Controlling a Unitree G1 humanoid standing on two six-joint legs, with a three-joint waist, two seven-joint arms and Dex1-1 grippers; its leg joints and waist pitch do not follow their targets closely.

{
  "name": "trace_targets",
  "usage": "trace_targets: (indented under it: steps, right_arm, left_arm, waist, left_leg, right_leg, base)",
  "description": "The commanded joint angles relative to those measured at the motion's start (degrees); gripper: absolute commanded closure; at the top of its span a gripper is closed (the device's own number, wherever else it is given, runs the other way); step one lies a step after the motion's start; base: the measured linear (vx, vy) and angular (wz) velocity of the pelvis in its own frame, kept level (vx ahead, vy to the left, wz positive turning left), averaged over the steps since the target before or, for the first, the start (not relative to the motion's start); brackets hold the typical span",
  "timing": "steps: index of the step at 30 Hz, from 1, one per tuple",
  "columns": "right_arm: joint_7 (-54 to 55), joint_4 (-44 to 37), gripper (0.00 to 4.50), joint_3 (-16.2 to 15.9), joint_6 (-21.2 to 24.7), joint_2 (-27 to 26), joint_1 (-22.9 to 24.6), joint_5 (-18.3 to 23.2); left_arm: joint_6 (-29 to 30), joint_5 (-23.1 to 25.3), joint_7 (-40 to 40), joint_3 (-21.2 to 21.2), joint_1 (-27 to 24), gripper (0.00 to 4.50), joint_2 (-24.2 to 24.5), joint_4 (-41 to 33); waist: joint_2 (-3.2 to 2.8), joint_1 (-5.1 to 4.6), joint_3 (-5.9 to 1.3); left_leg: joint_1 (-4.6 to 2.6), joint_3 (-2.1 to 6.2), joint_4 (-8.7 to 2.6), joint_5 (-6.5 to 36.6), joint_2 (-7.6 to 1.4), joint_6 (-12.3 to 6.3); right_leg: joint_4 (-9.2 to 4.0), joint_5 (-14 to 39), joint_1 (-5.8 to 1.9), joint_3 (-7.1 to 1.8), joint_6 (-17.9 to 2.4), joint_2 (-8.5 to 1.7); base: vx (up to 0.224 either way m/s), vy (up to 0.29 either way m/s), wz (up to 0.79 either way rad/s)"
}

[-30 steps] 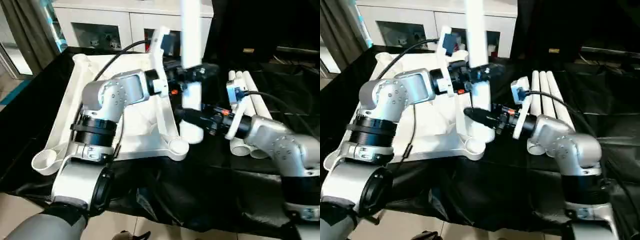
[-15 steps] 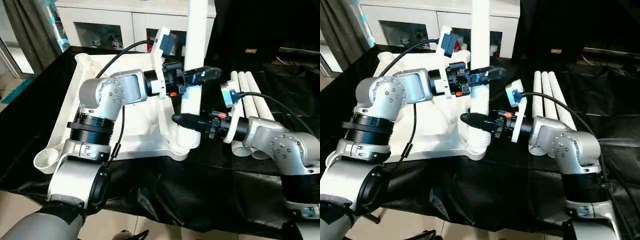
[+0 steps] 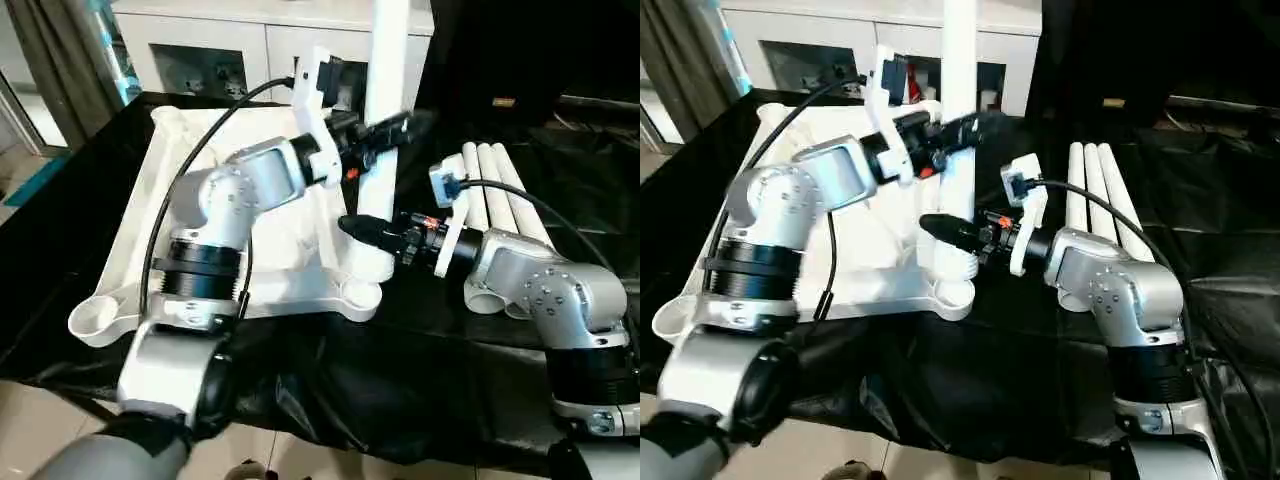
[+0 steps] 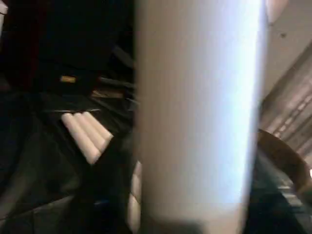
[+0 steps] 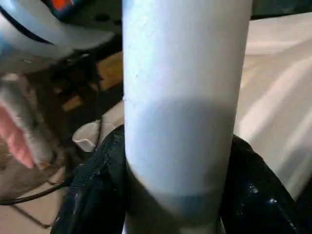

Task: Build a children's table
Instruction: Pick table leg

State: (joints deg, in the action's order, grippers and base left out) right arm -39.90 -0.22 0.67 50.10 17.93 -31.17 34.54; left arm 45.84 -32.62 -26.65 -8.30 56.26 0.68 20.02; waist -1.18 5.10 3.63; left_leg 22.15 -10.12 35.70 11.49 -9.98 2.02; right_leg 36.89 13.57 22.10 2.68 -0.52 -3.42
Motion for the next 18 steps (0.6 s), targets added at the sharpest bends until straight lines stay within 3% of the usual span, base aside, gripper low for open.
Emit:
trace_targets:
  steps: [1, 2, 8, 10, 13, 15, 18]
  right_arm:
    - [-0.16, -1.9, 2.55, -1.26, -1.41, -0.45, -1.6, -0.29]
    - [0.26, -1.72, 2.55, -1.34, -1.69, -0.61, -1.7, -0.74]
    - [0.98, -1.06, 2.55, -1.56, -2.41, -0.9, -2.1, -1.75]
    - [0.78, -1.15, 2.55, -2.95, -4.85, -0.42, -2.22, -3.87]
    - [-0.1, -1.2, 1.85, -1.85, -3.26, -0.95, -2.13, -1.64]
    - [-0.99, -1.49, 1.79, -1.84, -2.82, -0.54, -2.01, -1.13]
    - [-4.65, -2.06, 1.52, -1.46, -1.63, 2.38, -1.48, 0.19]
  left_arm:
    - [-0.77, 1.52, 2.74, -0.74, -0.03, 2.16, -0.02, 0.51]
    - [-0.48, 1.51, 3.95, -0.87, -0.23, 2.5, -0.27, 0.22]
    - [-1.15, 2.0, 5.55, -0.87, -0.7, 2.58, -0.69, -0.31]
    - [-1.41, 1.62, 5.19, -0.86, -0.85, 2.62, -0.82, -0.76]
    - [-1.29, 1.3, 3.44, 0.0, -0.9, 2.64, -0.34, -1.0]
    - [-1.41, 1.35, 2.31, 0.72, -1.03, 2.65, 0.0, -1.22]
    - [-0.74, 0.28, -5.7, 4.78, -2.53, 2.65, 1.69, -3.93]
  waist:
    - [1.09, 0.02, -4.63]
    - [1.13, -0.03, -4.61]
    - [1.03, 0.03, -4.59]
    - [1.01, 0.05, -4.65]
    - [1.07, -0.02, -4.63]
    - [1.02, 0.0, -4.58]
    - [1.25, 0.14, -4.6]
  left_leg:
    - [-0.77, 1.06, -3.4, -2.59, -2.79, -4.07]
    - [-0.68, 1.08, -3.4, -2.68, -2.72, -4.21]
    - [-0.78, 1.06, -3.35, -2.72, -2.79, -4.53]
    - [-0.76, 1.06, -3.28, -2.97, -2.81, -4.57]
    - [-0.76, 1.02, -3.3, -2.94, -2.77, -4.75]
    - [-0.76, 1.05, -3.33, -2.64, -2.76, -5.0]
    - [-0.8, 1.01, -3.35, -2.86, -2.88, -5.24]
  right_leg:
    - [-3.52, -9.11, -3.7, -2.79, -15.93, -4.69]
    - [-3.5, -9.22, -3.76, -2.78, -15.9, -4.69]
    - [-3.49, -8.68, -3.59, -2.8, -16.04, -4.72]
    - [-3.41, -9.12, -3.58, -2.79, -16.04, -4.75]
    - [-3.38, -9.42, -3.61, -2.81, -16.14, -4.7]
    - [-3.46, -8.93, -3.58, -2.79, -16.06, -4.7]
    - [-3.36, -8.82, -3.65, -2.84, -15.93, -4.73]
  base:
    - [0.0, 0.0, 0.0]
    - [0.0, 0.0, 0.0]
    - [0.0, 0.0, 0.0]
    - [0.0, 0.0, 0.0]
    - [0.0, 0.0, 0.0]
    - [0.0, 0.0, 0.0]
    - [0.0, 0.0, 0.0]
